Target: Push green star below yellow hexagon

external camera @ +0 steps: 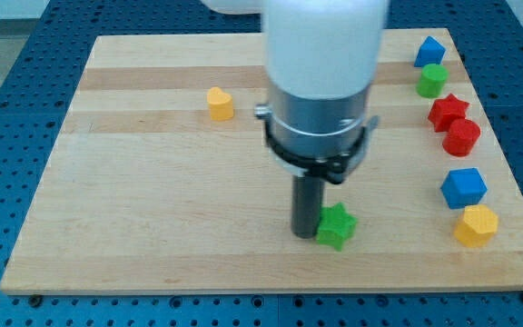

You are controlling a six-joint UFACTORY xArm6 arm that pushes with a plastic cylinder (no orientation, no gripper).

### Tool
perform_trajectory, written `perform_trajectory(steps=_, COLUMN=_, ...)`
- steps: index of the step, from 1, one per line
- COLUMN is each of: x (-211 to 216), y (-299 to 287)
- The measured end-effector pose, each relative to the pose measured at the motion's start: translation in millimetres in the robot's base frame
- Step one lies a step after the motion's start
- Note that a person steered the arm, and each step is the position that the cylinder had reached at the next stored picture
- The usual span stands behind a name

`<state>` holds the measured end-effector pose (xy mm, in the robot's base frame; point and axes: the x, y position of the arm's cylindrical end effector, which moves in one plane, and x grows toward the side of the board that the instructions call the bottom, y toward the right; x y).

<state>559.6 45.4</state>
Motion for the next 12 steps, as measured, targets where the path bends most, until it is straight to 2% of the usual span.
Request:
perform_trajectory(steps=2, x=0.0, y=50.1)
perform_trajectory(steps=5, x=-23.9, y=30.5)
perform_trajectory(steps=7, x=-4.9, y=97.8)
perform_trajectory(steps=8, x=-4.9, y=94.6)
perform_trajectory(steps=9, x=-2.6, y=58.5)
perform_trajectory(steps=12, x=-7.2, y=72.8)
